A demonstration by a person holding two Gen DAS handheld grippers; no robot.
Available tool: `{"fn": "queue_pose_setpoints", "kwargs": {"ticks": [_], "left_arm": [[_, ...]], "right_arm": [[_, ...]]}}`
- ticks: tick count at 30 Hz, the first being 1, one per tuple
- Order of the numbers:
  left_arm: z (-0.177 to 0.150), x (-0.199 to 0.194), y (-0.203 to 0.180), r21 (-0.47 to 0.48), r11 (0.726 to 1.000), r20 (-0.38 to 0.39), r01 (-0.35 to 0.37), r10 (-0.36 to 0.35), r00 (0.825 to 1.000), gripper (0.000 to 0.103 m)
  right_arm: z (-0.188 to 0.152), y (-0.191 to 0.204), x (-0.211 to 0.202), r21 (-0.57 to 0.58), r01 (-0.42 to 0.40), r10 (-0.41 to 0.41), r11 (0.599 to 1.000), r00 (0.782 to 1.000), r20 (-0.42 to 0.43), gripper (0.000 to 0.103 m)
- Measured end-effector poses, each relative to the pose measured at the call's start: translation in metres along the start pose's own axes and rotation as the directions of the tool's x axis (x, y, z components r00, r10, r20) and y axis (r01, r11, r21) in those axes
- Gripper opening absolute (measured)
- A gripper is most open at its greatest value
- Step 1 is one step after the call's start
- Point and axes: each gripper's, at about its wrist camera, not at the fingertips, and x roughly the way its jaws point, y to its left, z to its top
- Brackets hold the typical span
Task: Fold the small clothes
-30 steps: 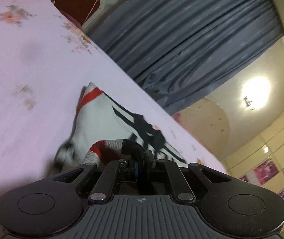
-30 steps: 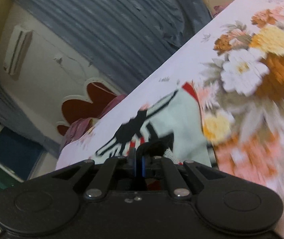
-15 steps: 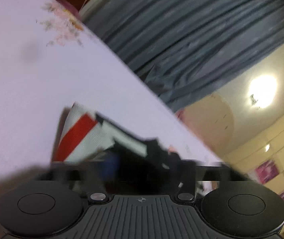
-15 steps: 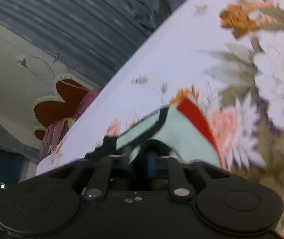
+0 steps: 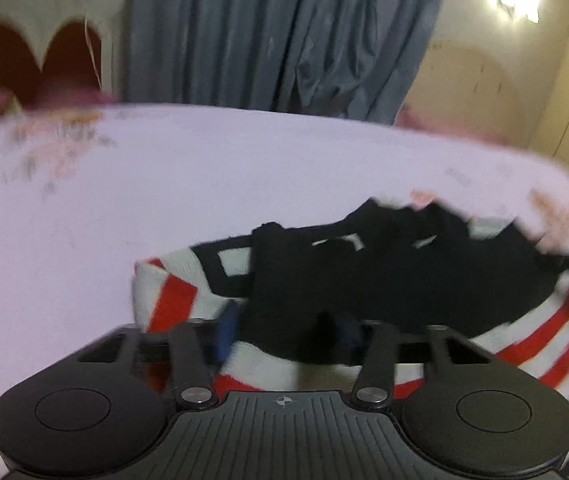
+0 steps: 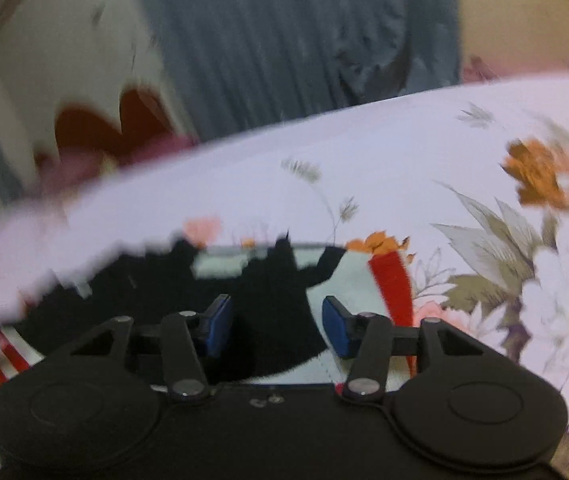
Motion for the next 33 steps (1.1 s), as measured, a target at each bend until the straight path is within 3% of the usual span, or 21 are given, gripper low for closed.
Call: {"fn": "queue_pose_setpoints", "kwargs": {"ticks": [1,2,3,5,7,8,10,11,15,17,18,19,20,21,22,24,26,27,29,31,33], "left_arm": [[0.000,-0.002,-0.002,0.016,1.000,0.017,-0.024,0.024,1.000,0.003],[-0.001,-0.010,0.001,-0.022,1.000,0.063,-0.008,0.009,0.998,0.003],[-0.001,-0.021,0.005,-0.054,0.999,0.125,-0.001,0.008,0.992,0.003],[-0.001,-0.033,0.013,-0.080,0.996,0.210,-0.039,0.055,0.976,0.003],[0.000,-0.031,0.020,-0.111,0.991,0.209,-0.070,0.092,0.974,0.003],[0.001,-0.023,0.024,-0.115,0.990,0.169,-0.080,0.099,0.981,0.003],[-0.002,-0.003,0.026,-0.120,0.987,0.068,-0.111,0.120,0.990,0.003],[-0.004,0.000,0.026,-0.112,0.987,0.071,-0.119,0.127,0.989,0.004],[-0.001,-0.002,0.024,-0.098,0.986,0.064,-0.132,0.139,0.988,0.004],[0.002,-0.003,0.020,-0.087,0.987,0.055,-0.136,0.141,0.988,0.008],[0.005,-0.005,0.019,-0.081,0.987,0.051,-0.141,0.145,0.988,0.012],[0.009,-0.010,0.014,-0.079,0.984,0.057,-0.159,0.164,0.985,0.035],[0.013,-0.013,0.004,-0.075,0.979,0.081,-0.190,0.196,0.977,0.058],[0.016,-0.024,-0.009,-0.060,0.976,0.134,-0.209,0.216,0.967,0.064],[0.019,-0.026,-0.021,-0.035,0.981,0.177,-0.192,0.195,0.965,0.069],[0.026,-0.023,-0.053,0.028,0.992,0.183,-0.124,0.117,0.976,0.070],[0.029,-0.009,-0.078,0.083,0.993,0.143,-0.085,0.073,0.987,0.070],[0.031,0.004,-0.089,0.095,0.990,0.103,-0.105,0.096,0.990,0.070],[0.029,0.022,-0.096,0.074,0.992,0.040,-0.106,0.103,0.994,0.070],[0.022,0.031,-0.091,0.054,0.996,0.000,-0.067,0.067,0.998,0.070],[0.014,0.021,-0.073,0.065,0.988,0.019,-0.139,0.138,0.990,0.070]], "right_arm": [[-0.002,0.012,0.003,-0.090,0.054,-0.054,0.994,0.999,0.009,0.022],[-0.003,0.021,0.003,-0.152,0.092,-0.089,0.984,0.996,0.027,0.008],[-0.003,0.024,0.001,-0.176,0.114,-0.106,0.978,0.993,0.050,0.004],[0.001,0.024,-0.014,-0.150,0.129,-0.109,0.980,0.985,0.135,0.004],[0.007,0.018,-0.020,-0.108,0.156,-0.134,0.982,0.973,0.186,0.004],[0.007,0.014,-0.017,-0.099,0.171,-0.152,0.980,0.972,0.178,0.004],[0.004,0.004,0.002,-0.072,0.190,-0.184,0.979,0.979,0.084,0.003],[0.001,0.002,0.011,-0.072,0.201,-0.198,0.977,0.979,0.048,0.003],[-0.003,0.005,0.015,-0.087,0.216,-0.212,0.972,0.976,0.053,0.004],[-0.001,0.007,0.011,-0.083,0.223,-0.219,0.971,0.974,0.058,0.009],[0.000,0.011,0.008,-0.084,0.242,-0.236,0.967,0.969,0.078,0.027],[0.001,0.017,-0.002,-0.082,0.270,-0.259,0.959,0.958,0.127,0.053],[0.003,0.022,-0.010,-0.078,0.272,-0.256,0.959,0.951,0.172,0.062],[0.004,0.030,-0.016,-0.071,0.244,-0.226,0.967,0.953,0.200,0.061],[0.006,0.037,-0.016,-0.065,0.196,-0.181,0.979,0.967,0.180,0.045],[0.008,0.062,-0.006,-0.101,0.114,-0.101,0.988,0.986,0.130,0.036],[0.006,0.088,0.009,-0.143,0.054,-0.041,0.988,0.995,0.094,0.037],[0.006,0.096,0.017,-0.145,0.030,-0.020,0.989,0.997,0.070,0.038],[0.004,0.104,0.028,-0.138,0.007,0.002,0.990,0.998,0.063,0.040],[0.002,0.101,0.032,-0.138,-0.024,0.030,0.990,0.999,0.042,0.044],[-0.003,0.090,0.031,-0.227,0.004,-0.003,0.974,1.000,0.004,0.044]]}}
